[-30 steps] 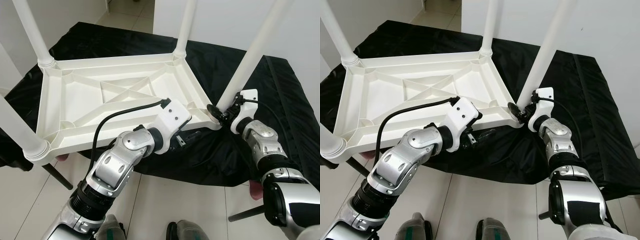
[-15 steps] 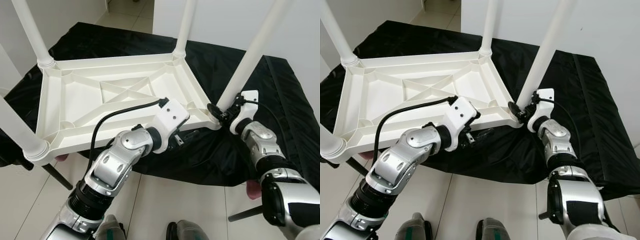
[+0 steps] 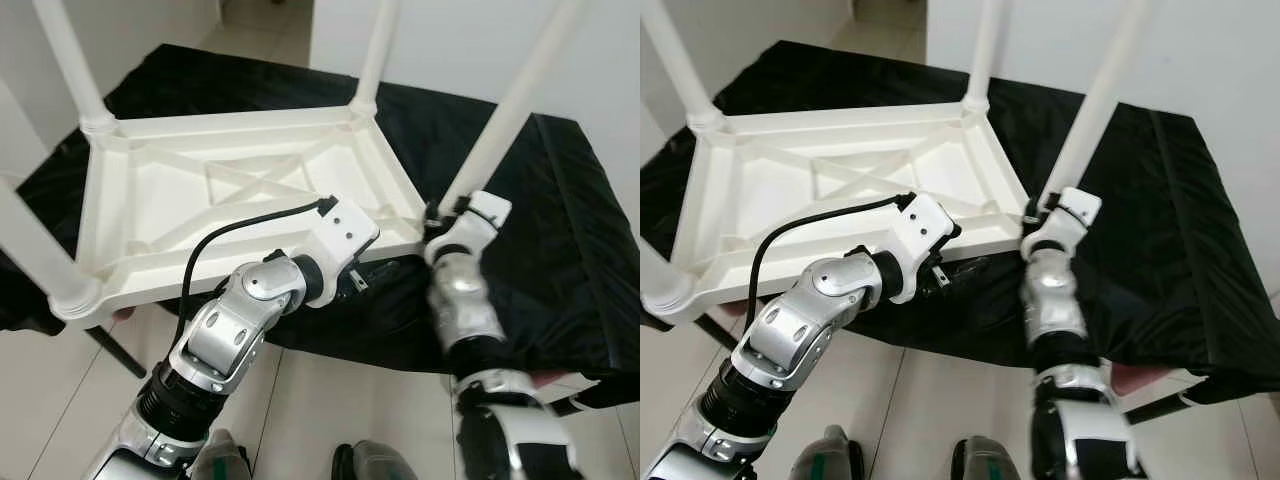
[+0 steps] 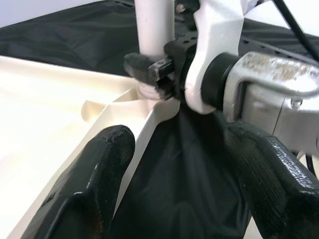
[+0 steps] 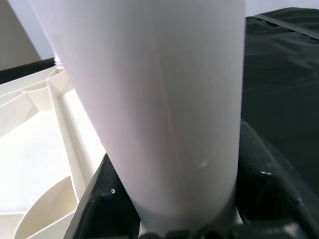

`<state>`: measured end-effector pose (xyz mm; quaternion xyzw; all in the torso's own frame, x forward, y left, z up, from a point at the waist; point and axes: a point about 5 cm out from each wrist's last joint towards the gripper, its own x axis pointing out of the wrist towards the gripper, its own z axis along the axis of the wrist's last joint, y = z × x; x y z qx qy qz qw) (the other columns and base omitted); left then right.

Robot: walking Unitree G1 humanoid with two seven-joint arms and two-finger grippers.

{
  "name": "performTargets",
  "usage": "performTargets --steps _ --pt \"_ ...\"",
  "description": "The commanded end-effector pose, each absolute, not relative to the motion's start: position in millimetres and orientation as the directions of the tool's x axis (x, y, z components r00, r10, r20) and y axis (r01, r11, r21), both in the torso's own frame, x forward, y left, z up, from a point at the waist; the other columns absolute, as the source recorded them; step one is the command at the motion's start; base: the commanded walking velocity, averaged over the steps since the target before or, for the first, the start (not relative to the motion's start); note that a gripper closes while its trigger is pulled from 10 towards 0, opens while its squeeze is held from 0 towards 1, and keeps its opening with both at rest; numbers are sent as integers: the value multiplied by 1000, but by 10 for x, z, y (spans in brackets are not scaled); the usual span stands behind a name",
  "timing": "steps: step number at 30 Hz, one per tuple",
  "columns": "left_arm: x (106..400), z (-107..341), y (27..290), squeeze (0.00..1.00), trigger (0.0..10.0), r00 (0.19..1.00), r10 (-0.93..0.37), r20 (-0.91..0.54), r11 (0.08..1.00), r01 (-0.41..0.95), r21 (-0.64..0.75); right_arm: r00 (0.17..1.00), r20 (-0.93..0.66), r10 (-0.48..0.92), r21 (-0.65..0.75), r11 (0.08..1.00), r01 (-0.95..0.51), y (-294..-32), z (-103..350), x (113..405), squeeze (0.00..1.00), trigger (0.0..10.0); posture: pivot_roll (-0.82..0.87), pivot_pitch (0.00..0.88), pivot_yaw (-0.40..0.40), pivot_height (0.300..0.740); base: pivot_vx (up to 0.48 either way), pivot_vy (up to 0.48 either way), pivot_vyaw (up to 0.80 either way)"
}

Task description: Building children table

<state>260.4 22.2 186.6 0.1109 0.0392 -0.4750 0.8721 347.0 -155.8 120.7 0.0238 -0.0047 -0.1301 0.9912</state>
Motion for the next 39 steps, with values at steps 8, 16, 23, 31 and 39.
performTargets --steps 8,16,23,31,39 --pt "2578 1865 202 0 10000 552 -816 -172 531 833 153 963 -77 -259 -12 966 259 -1615 1073 3464 0 0 -22 43 -60 740 0 0 0" --pt "2570 1859 205 0 10000 555 -814 -172 535 831 150 957 -30 -288 6 957 289 -1647 1199 3430 1000 10000 -24 46 -61 740 0 0 0" --pt "2577 1855 204 0 10000 559 -811 -172 536 829 161 941 96 -323 44 946 320 -1794 1348 3344 1000 10000 -28 46 -61 740 0 0 0" --pt "2583 1839 210 0 10000 562 -809 -174 536 826 176 951 128 -282 2 959 284 -1892 1304 3074 0 10000 -38 45 -61 740 0 0 0" --pt "2578 1816 205 0 10000 558 -810 -180 530 829 179 979 81 -188 5 982 189 -1827 1151 2861 0 10000 -47 47 -62 740 0 0 0"
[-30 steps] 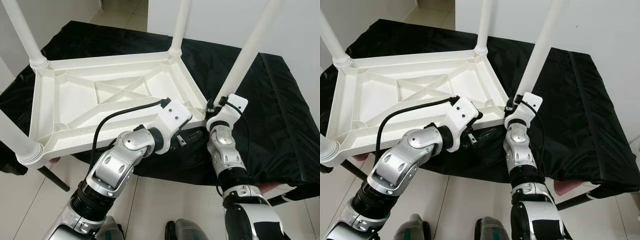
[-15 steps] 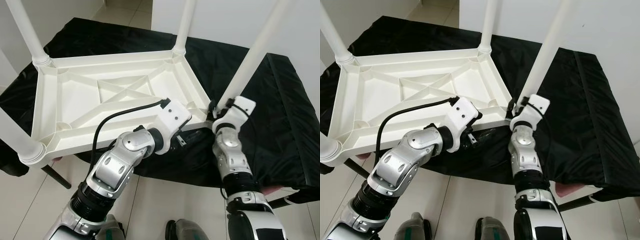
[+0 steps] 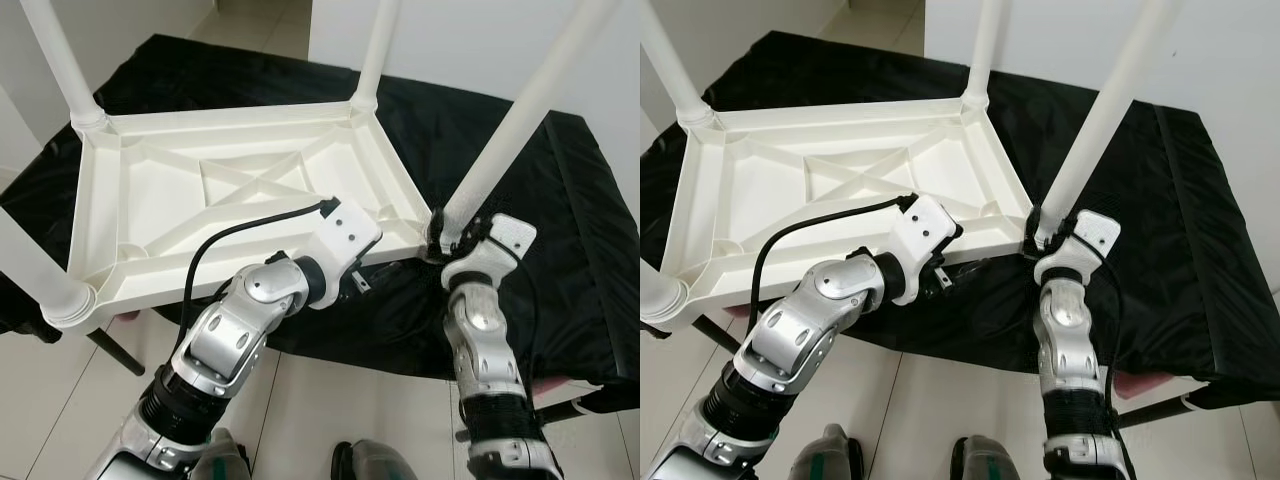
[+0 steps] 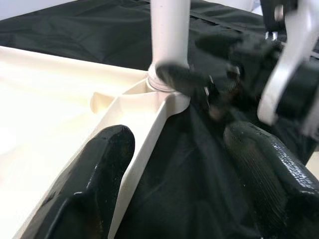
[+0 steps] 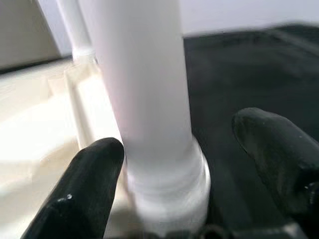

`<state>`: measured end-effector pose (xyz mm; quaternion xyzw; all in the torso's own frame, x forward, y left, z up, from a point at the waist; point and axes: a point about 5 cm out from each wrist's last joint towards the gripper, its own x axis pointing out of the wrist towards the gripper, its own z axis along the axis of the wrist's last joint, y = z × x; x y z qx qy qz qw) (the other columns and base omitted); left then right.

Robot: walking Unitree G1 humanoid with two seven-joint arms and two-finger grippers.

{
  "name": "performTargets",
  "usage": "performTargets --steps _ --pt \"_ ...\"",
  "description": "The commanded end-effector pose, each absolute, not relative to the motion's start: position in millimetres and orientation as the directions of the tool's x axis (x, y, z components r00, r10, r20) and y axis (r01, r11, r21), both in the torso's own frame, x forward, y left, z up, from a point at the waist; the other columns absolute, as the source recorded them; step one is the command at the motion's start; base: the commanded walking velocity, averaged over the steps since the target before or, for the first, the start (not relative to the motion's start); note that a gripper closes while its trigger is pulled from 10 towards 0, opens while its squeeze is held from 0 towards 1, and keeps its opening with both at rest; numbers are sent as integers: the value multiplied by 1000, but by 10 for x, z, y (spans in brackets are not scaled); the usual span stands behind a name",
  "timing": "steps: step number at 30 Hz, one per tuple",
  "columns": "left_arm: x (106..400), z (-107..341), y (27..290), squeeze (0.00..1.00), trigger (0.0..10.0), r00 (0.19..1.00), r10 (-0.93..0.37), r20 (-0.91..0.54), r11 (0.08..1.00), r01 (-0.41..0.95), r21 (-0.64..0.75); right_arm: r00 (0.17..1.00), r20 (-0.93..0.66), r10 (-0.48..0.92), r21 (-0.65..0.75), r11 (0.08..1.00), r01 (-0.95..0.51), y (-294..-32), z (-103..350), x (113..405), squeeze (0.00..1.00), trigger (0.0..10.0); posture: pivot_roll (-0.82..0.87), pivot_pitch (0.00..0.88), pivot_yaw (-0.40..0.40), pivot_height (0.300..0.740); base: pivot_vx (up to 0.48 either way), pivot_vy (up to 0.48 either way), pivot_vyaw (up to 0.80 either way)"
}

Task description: Building children table

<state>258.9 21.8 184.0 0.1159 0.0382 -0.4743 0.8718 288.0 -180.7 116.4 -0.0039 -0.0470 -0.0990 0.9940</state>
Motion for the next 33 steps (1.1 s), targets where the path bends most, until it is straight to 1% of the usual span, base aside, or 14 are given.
performTargets --steps 1,4,5,11,16,17,18,19,20,24,29,31,32,33 --pt "2578 1814 203 0 10000 558 -810 -181 531 829 179 980 78 -185 6 983 185 -1830 1138 2842 0 10000 -49 45 -61 740 0 0 0" --pt "2576 1811 200 0 10000 557 -810 -181 530 829 178 981 72 -182 4 983 183 -1839 1132 2817 0 10000 -48 44 -61 740 0 0 0" --pt "2574 1809 199 0 10000 557 -810 -182 530 829 178 981 75 -177 9 984 177 -1840 1132 2792 0 0 -46 42 -63 740 0 0 0" --pt "2566 1800 206 0 10000 557 -809 -186 530 829 178 985 57 -163 5 987 163 -1833 1103 2717 0 0 -46 38 -64 740 0 0 0" --pt "2568 1798 210 0 10000 559 -808 -187 532 828 177 993 3 -122 37 992 121 -1812 1047 2681 0 0 -47 38 -67 740 0 0 0" --pt "2569 1800 211 0 10000 559 -808 -187 532 828 176 996 -2 -91 52 994 91 -1781 1047 2691 0 4863 -46 37 -66 740 0 0 0" --pt "2569 1800 211 0 10000 559 -808 -187 532 828 176 996 -2 -91 52 994 91 -1781 1047 2691 0 4863 -46 37 -66 740 0 0 0" --pt "2566 1800 211 0 10000 559 -808 -187 532 828 176 997 -8 -83 63 995 83 -1772 1044 2706 0 10000 -45 38 -64 740 0 0 0" --pt "2566 1800 211 0 10000 559 -808 -187 532 828 176 997 -8 -83 63 995 83 -1772 1044 2706 0 10000 -45 38 -64 740 0 0 0" --pt "2555 1808 217 0 10000 560 -807 -187 534 827 174 1000 -18 -9 99 995 11 -1718 1074 2836 0 10000 -34 49 -65 740 0 0 0" --pt "2544 1813 234 0 10000 570 -800 -188 545 821 168 1000 -19 -25 109 994 26 -1775 1143 2961 0 10000 -23 66 -69 740 0 0 0" --pt "2544 1813 234 0 10000 570 -800 -188 545 821 168 1000 -19 -25 109 994 26 -1775 1143 2961 0 10000 -23 66 -69 740 0 0 0" --pt "2529 1793 254 0 10000 575 -794 -198 552 818 165 1000 -10 -29 106 994 30 -1826 1203 3097 0 10000 -8 89 -68 740 0 0 0" --pt "2523 1782 262 0 10000 577 -791 -203 554 816 164 999 -5 -31 101 994 32 -1849 1232 3154 0 10000 -8 89 -68 740 0 0 0"
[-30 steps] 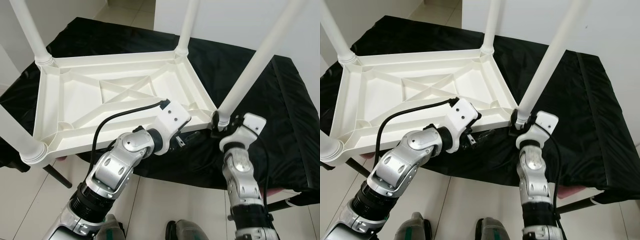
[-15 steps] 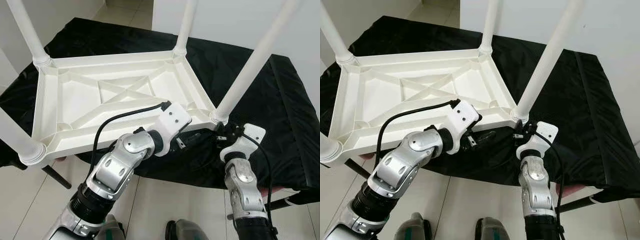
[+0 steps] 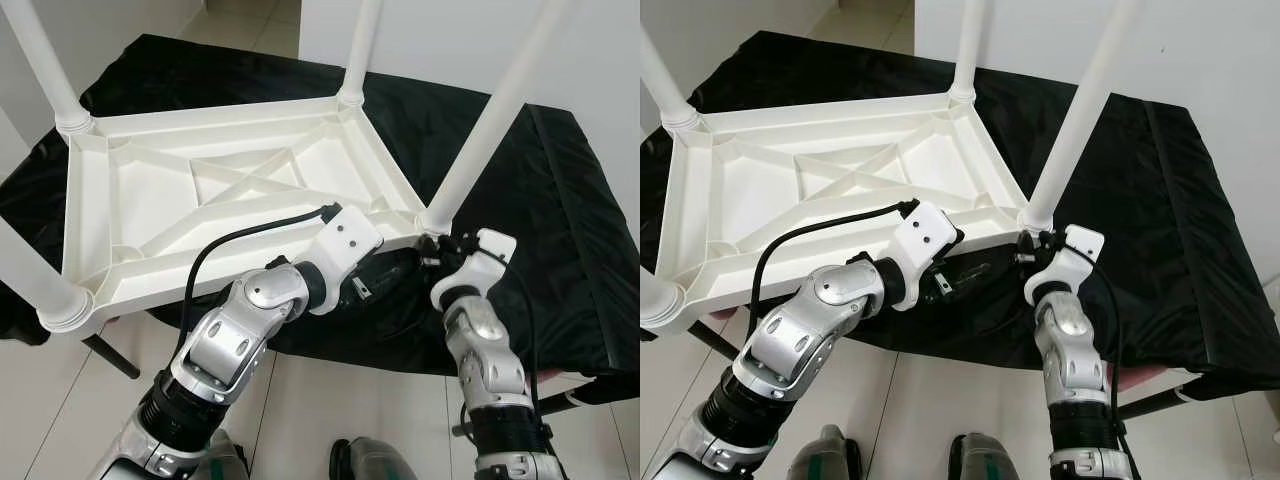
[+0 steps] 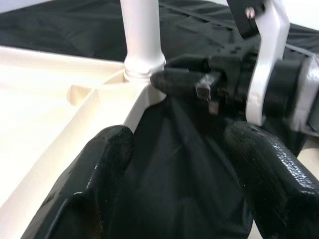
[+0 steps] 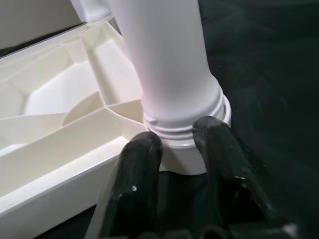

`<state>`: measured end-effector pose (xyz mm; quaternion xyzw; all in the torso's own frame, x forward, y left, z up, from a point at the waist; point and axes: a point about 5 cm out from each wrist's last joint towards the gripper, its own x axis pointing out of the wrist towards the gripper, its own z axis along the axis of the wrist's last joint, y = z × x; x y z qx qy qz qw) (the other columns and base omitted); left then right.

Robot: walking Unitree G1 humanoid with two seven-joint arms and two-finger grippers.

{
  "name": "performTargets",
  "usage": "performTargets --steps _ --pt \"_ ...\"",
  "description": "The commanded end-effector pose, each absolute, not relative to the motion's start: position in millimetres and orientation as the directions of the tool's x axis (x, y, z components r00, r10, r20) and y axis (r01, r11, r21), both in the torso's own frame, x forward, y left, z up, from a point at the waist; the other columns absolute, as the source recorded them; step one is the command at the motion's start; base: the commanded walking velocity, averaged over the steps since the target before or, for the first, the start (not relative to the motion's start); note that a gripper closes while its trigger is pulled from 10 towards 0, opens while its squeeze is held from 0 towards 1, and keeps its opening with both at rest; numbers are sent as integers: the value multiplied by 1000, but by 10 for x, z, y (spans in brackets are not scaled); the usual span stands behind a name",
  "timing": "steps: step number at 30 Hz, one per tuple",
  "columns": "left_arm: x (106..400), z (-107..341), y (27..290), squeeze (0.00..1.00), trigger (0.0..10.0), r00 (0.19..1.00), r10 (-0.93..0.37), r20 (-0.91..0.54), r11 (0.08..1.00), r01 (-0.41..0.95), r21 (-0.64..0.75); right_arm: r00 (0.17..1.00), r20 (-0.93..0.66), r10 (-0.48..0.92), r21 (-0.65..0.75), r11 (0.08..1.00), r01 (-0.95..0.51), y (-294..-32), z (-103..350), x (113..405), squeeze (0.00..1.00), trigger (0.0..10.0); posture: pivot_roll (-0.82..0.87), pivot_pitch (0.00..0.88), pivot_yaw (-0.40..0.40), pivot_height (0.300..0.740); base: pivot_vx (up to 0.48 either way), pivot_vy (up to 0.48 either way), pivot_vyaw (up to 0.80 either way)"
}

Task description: Building children table

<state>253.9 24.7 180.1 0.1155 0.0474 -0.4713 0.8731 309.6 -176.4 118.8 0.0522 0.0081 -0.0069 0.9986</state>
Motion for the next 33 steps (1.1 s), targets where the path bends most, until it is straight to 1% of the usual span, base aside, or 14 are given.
performTargets --steps 1,3,7,10,13,16,17,18,19,22,23,25,29,33 --pt "2521 1768 276 0 10000 582 -785 -211 559 813 162 999 1 -39 108 993 38 -1876 1266 3216 0 10000 -2 97 -66 740 0 0 0" --pt "2533 1725 315 0 10000 598 -764 -240 576 801 161 999 11 -51 116 992 49 -1925 1314 3294 0 10000 6 103 -67 740 0 0 0" --pt "2542 1701 336 0 10000 608 -751 -258 586 794 162 998 16 -56 116 992 53 -1949 1335 3324 0 10000 6 103 -67 740 0 0 0" --pt "2579 1581 413 0 10000 642 -693 -328 632 760 151 996 46 -74 117 991 68 -2018 1437 3421 0 10000 10 111 -63 740 0 0 0" --pt "2605 1522 457 0 10000 668 -650 -363 663 732 158 996 74 -57 139 989 46 -2016 1490 3417 0 10000 10 114 -62 740 0 0 0" --pt "2641 1488 512 0 10000 693 -610 -383 686 705 182 994 106 -7 175 984 -12 -1968 1489 3355 0 10000 7 113 -60 740 0 0 0" --pt "2687 1485 553 0 10000 724 -575 -381 714 671 199 994 109 14 188 982 -34 -1944 1473 3309 0 10000 0 112 -57 740 0 0 0" --pt "2735 1501 592 0 10000 756 -543 -367 743 636 211 993 113 45 204 977 -68 -1908 1451 3252 0 10000 -2 112 -56 740 0 0 0" --pt "2735 1501 592 0 10000 756 -543 -367 743 636 211 993 113 45 204 977 -68 -1908 1451 3252 0 10000 -2 112 -56 740 0 0 0" --pt "2820 1596 652 0 10000 806 -499 -318 786 575 226 986 115 121 230 962 -145 -1826 1391 3126 0 10000 -16 108 -53 740 0 0 0" --pt "2820 1596 652 0 10000 806 -499 -318 786 575 226 986 115 121 230 962 -145 -1826 1391 3126 0 10000 -16 108 -53 740 0 0 0" --pt "2836 1724 661 0 10000 816 -513 -266 793 569 217 979 99 179 227 954 -198 -1782 1316 3024 0 10000 -24 106 -52 740 0 0 0" --pt "2839 1835 691 0 10000 821 -523 -228 797 566 211 973 70 218 225 947 -228 -1771 1223 2901 0 10000 -30 104 -53 740 0 0 0" --pt "2836 1831 718 0 10000 817 -527 -235 785 574 233 969 52 239 223 943 -245 -1770 1192 2843 0 10000 -39 102 -51 740 0 0 0"
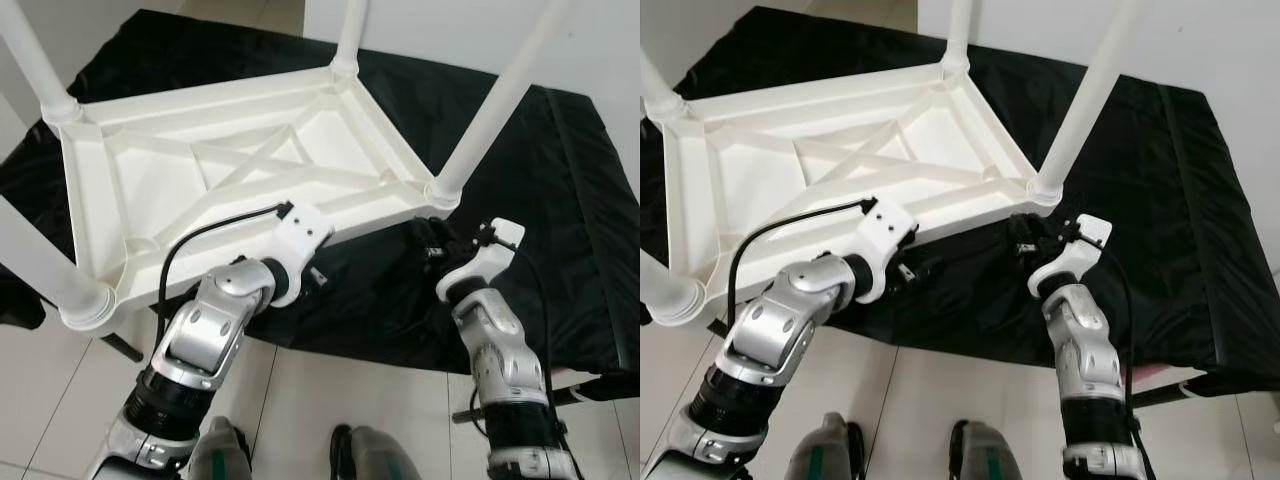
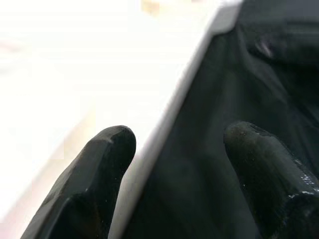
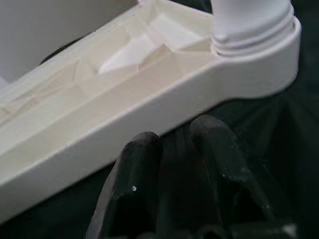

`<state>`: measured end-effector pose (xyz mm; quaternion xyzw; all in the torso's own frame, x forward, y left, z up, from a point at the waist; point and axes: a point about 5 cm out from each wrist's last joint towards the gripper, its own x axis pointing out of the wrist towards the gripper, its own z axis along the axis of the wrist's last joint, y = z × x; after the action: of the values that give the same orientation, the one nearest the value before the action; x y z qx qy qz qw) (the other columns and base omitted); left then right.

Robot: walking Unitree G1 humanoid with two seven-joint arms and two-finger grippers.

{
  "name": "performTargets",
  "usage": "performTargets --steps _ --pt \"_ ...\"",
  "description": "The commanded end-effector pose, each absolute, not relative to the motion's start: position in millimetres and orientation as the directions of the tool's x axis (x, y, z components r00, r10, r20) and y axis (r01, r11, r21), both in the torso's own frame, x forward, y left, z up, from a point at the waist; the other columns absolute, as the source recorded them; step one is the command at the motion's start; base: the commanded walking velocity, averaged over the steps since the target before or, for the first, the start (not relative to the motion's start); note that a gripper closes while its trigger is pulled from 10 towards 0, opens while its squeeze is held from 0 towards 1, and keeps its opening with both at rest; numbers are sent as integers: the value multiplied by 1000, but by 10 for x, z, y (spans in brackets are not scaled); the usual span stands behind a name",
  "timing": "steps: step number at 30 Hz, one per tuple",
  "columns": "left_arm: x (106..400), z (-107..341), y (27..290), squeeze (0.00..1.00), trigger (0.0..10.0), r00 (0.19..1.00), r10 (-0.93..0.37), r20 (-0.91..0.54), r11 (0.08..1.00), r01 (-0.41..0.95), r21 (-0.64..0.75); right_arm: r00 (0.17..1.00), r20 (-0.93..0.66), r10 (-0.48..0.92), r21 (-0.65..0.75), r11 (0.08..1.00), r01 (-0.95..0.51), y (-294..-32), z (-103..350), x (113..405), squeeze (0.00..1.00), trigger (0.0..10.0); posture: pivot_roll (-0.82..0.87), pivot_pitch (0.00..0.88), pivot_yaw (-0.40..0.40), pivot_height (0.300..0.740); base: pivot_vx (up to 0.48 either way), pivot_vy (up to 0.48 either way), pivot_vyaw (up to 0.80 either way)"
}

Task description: Building children table

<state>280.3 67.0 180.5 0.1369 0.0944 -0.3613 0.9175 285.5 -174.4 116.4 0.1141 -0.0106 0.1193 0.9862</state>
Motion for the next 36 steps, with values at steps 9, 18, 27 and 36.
performTargets --steps 9,18,27,36 --pt "2818 1790 751 0 10000 812 -526 -253 774 580 255 960 75 268 224 934 -279 -1746 1278 2876 0 10000 -36 95 -58 740 0 0 0" --pt "2813 1637 790 0 10000 816 -490 -307 762 572 304 954 75 289 219 929 -299 -1721 1320 2881 0 10000 -40 93 -60 740 0 0 0" --pt "2830 1603 887 0 10000 827 -458 -326 757 555 344 954 71 290 220 929 -299 -1713 1322 2883 0 10000 -38 90 -55 740 0 0 0" --pt "2825 1542 1126 0 10000 808 -440 -392 709 581 400 954 63 293 220 928 -299 -1700 1318 2882 0 10000 -34 96 -52 740 0 0 0"
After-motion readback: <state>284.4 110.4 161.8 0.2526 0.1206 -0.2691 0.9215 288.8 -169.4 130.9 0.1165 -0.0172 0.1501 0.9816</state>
